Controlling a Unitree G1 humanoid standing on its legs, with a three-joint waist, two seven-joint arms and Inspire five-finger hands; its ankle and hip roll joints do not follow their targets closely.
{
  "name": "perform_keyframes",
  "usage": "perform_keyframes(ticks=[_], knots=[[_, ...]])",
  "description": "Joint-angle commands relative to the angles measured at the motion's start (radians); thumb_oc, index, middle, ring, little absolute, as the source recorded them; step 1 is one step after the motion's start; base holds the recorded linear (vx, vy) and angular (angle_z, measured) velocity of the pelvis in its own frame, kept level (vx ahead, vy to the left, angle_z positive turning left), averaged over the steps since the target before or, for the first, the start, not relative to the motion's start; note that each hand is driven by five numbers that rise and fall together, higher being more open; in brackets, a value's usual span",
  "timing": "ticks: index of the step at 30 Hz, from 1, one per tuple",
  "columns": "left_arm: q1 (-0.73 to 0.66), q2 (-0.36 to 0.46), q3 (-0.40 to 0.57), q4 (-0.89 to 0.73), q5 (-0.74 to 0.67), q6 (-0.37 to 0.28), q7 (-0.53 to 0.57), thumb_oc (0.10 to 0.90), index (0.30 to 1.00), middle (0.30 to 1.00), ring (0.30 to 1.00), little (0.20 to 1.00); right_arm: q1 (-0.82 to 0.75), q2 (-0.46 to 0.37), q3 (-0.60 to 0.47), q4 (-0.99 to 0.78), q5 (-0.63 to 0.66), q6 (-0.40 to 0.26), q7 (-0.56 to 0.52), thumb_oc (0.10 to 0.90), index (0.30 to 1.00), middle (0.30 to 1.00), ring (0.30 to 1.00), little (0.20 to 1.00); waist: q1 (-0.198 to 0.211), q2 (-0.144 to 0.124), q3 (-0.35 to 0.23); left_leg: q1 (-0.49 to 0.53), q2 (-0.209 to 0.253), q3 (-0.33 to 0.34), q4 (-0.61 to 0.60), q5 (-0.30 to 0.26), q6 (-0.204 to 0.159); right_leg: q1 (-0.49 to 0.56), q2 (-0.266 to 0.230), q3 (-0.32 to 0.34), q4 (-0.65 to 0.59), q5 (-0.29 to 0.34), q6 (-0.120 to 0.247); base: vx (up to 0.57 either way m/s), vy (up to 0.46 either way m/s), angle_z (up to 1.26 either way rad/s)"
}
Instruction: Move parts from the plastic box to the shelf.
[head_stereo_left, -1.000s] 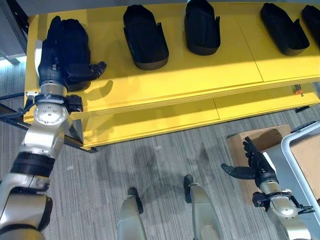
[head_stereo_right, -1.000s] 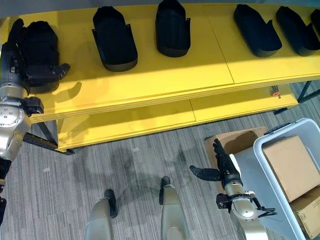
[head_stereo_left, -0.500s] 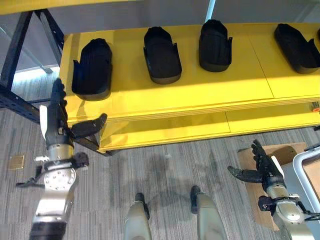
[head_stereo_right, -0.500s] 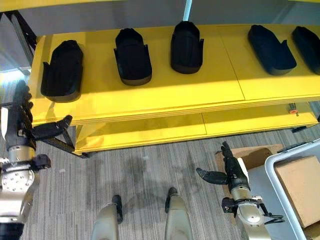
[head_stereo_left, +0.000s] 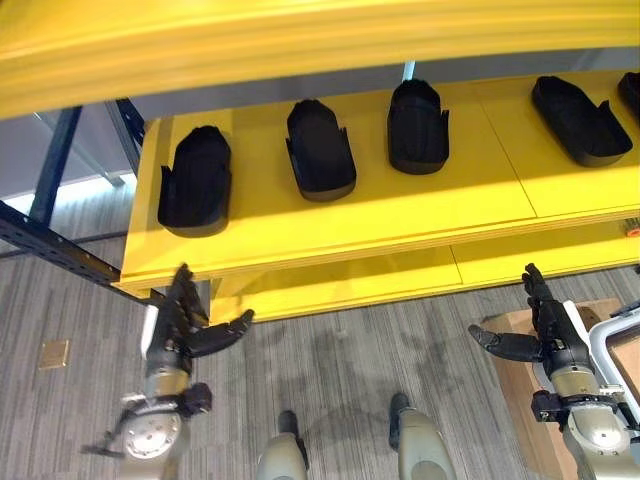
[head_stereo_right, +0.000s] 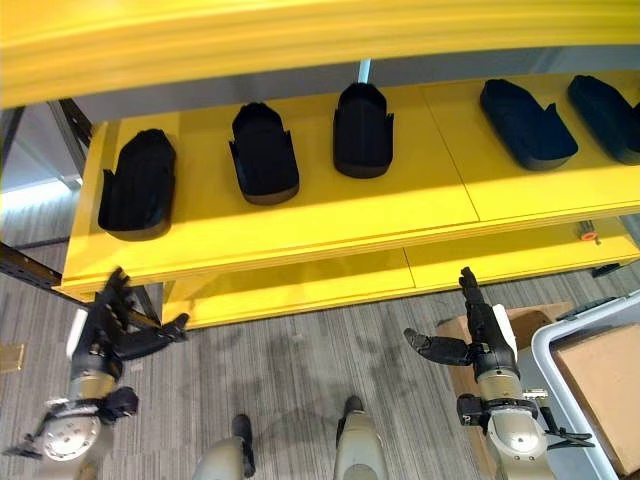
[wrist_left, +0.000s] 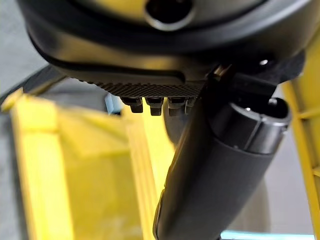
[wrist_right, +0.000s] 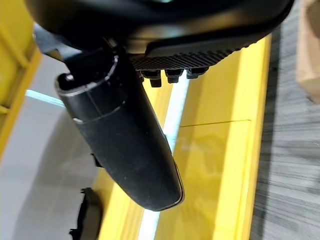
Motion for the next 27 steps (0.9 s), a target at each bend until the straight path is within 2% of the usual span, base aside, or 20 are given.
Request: perform_keyframes(ticks=[1, 4, 8, 9, 11, 13, 14, 15, 17, 21, 22, 23, 27], knots=[[-0.013, 0.048, 0.041, -0.072, -0.035, -0.077, -0.03, 0.9, 1.0, 1.0, 1.0, 1.0, -0.038, -0.085, -0.124, -0.118, -0.108, -0.102, -0.069, 0.9, 1.0, 1.0, 1.0, 1.0, -0.004, -0.033, -0.096, 0.025, 0.039, 0.014, -0.039, 0.034, 0.053, 0.15, -0.026, 0.022, -0.137, 0.0, 0.039, 0.08, -0.032, 0.0], [-0.006, 0.045, 0.029, -0.078, -0.042, -0.074, -0.047, 0.9, 1.0, 1.0, 1.0, 1.0, -0.054, -0.113, -0.149, -0.119, -0.155, -0.099, -0.082, 0.9, 1.0, 1.0, 1.0, 1.0, -0.001, -0.032, -0.105, 0.037, 0.038, 0.016, -0.055, 0.04, 0.054, 0.161, -0.026, 0.021, -0.151, 0.004, 0.04, 0.04, -0.02, 0.0], [-0.021, 0.041, 0.007, -0.089, -0.039, -0.069, -0.061, 0.9, 1.0, 1.0, 1.0, 1.0, -0.132, -0.214, -0.166, -0.101, -0.285, -0.08, -0.1, 0.9, 1.0, 1.0, 1.0, 1.0, 0.01, -0.033, -0.122, 0.067, 0.038, 0.018, -0.077, 0.042, 0.053, 0.187, -0.025, 0.016, -0.162, -0.003, 0.042, 0.06, -0.024, 0.01], [-0.021, 0.041, 0.008, -0.089, -0.039, -0.068, -0.061, 0.9, 1.0, 1.0, 1.0, 1.0, -0.134, -0.214, -0.166, -0.1, -0.286, -0.08, -0.1, 0.9, 1.0, 1.0, 1.0, 1.0, 0.01, -0.032, -0.122, 0.065, 0.038, 0.018, -0.08, 0.047, 0.053, 0.185, -0.024, 0.017, -0.165, 0.002, 0.042, 0.0, 0.0, 0.0], [-0.023, 0.033, -0.008, -0.089, -0.053, -0.068, -0.066, 0.9, 1.0, 1.0, 1.0, 1.0, -0.196, -0.287, -0.151, -0.081, -0.334, -0.078, -0.107, 0.9, 1.0, 1.0, 1.0, 1.0, 0.02, -0.034, -0.13, 0.066, 0.039, 0.017, -0.083, 0.049, 0.055, 0.186, -0.022, 0.017, -0.168, 0.002, 0.041, 0.02, -0.016, 0.0], [-0.023, 0.033, -0.013, -0.092, -0.051, -0.067, -0.07, 0.9, 1.0, 1.0, 1.0, 1.0, -0.227, -0.312, -0.137, -0.071, -0.336, -0.075, -0.101, 0.9, 1.0, 1.0, 1.0, 1.0, 0.023, -0.033, -0.13, 0.067, 0.04, 0.016, -0.084, 0.049, 0.055, 0.187, -0.021, 0.017, -0.169, 0.002, 0.04, 0.0, 0.0, 0.0], [-0.024, 0.034, -0.016, -0.092, -0.051, -0.068, -0.068, 0.9, 1.0, 1.0, 1.0, 1.0, -0.252, -0.337, -0.121, -0.059, -0.344, -0.069, -0.102, 0.9, 1.0, 1.0, 1.0, 1.0, 0.028, -0.033, -0.131, 0.067, 0.04, 0.015, -0.085, 0.05, 0.055, 0.187, -0.021, 0.017, -0.169, 0.002, 0.04, 0.0, 0.0, 0.0], [-0.02, 0.037, -0.022, -0.094, -0.057, -0.063, -0.073, 0.9, 1.0, 1.0, 1.0, 1.0, -0.297, -0.398, -0.099, -0.045, -0.35, -0.065, -0.085, 0.9, 1.0, 1.0, 1.0, 1.0, 0.037, -0.033, -0.129, 0.071, 0.039, 0.014, -0.09, 0.052, 0.054, 0.19, -0.02, 0.017, -0.171, 0.0, 0.039, 0.0, 0.0, 0.0], [-0.023, 0.039, -0.026, -0.096, -0.059, -0.064, -0.072, 0.9, 1.0, 1.0, 1.0, 1.0, -0.334, -0.431, -0.074, -0.024, -0.351, -0.062, -0.086, 0.9, 1.0, 1.0, 1.0, 1.0, 0.041, -0.032, -0.127, 0.07, 0.038, 0.014, -0.092, 0.055, 0.054, 0.189, -0.02, 0.015, -0.17, 0.001, 0.039, 0.0, 0.0, 0.0], [-0.014, 0.066, -0.036, -0.105, -0.061, -0.059, -0.077, 0.9, 1.0, 1.0, 1.0, 1.0, -0.46, -0.573, 0.031, 0.035, -0.297, -0.053, -0.039, 0.9, 1.0, 1.0, 1.0, 1.0, 0.065, -0.031, -0.115, 0.06, 0.034, 0.01, -0.095, 0.064, 0.053, 0.173, -0.021, 0.013, -0.158, 0.002, 0.035, 0.0, 0.0, 0.0], [-0.013, 0.063, -0.033, -0.105, -0.061, -0.058, -0.077, 0.9, 1.0, 1.0, 1.0, 1.0, -0.471, -0.576, 0.04, 0.04, -0.296, -0.054, -0.039, 0.9, 1.0, 1.0, 1.0, 1.0, 0.061, -0.029, -0.115, 0.06, 0.034, 0.01, -0.095, 0.064, 0.052, 0.171, -0.021, 0.013, -0.157, 0.002, 0.035, -0.05, -0.002, 0.02], [-0.01, 0.08, -0.033, -0.106, -0.062, -0.06, -0.077, 0.9, 1.0, 1.0, 1.0, 1.0, -0.519, -0.622, 0.079, 0.054, -0.274, -0.051, -0.023, 0.9, 1.0, 1.0, 1.0, 1.0, 0.07, -0.029, -0.104, 0.051, 0.033, 0.008, -0.095, 0.067, 0.053, 0.159, -0.022, 0.013, -0.149, 0.002, 0.033, -0.06, -0.003, 0.02], [-0.006, 0.102, -0.037, -0.115, -0.07, -0.059, -0.075, 0.9, 1.0, 1.0, 1.0, 1.0, -0.639, -0.698, 0.184, 0.111, -0.241, -0.038, -0.01, 0.9, 1.0, 1.0, 1.0, 1.0, 0.085, -0.026, -0.082, 0.023, 0.029, 0.001, -0.091, 0.078, 0.052, 0.127, -0.022, 0.011, -0.131, 0.003, 0.028, -0.07, -0.006, 0.08]])
